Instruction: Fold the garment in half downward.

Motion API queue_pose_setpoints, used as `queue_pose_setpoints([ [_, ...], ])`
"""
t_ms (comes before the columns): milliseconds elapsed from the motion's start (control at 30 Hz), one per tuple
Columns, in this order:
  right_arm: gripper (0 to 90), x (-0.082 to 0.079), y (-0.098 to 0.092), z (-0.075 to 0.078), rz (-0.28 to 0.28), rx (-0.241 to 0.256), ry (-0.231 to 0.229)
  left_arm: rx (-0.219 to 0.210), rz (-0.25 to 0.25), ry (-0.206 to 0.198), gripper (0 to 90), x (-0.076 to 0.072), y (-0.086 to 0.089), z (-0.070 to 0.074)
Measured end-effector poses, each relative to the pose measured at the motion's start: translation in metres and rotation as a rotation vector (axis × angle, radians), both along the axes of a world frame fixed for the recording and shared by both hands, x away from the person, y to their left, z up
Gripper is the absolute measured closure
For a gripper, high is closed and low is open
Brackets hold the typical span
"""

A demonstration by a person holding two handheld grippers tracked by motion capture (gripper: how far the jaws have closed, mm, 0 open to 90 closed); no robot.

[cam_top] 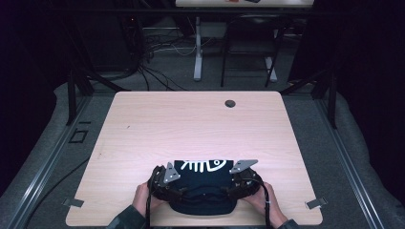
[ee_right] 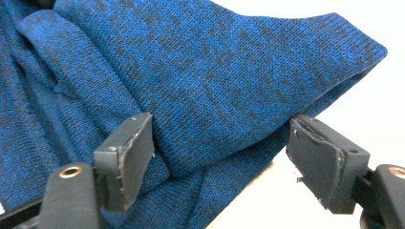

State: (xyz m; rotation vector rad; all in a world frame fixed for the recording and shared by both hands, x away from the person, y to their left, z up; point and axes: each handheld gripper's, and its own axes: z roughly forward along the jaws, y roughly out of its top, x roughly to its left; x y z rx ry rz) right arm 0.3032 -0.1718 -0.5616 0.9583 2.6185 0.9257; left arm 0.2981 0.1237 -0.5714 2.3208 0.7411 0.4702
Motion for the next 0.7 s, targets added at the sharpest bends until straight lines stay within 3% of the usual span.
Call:
queue_pose_setpoints([
  [133,15.0,-0.001,-0.001,0.001,-0.018,0.002,-0.017,-0.02,0.007,0.024,11.1,0.002,0.002,0.004],
  [467,8.2,-0.007,-0.014,0.022,-0.039,0.051,-0.074,-0.096,0.065,-0.022,4.4,0.002,0.017,0.025],
  [700,8.2,-0.008,-0.034,0.03,-0.095,0.07,-0.089,-0.101,0.114,-0.034,3.4,0.006,0.032,0.029],
])
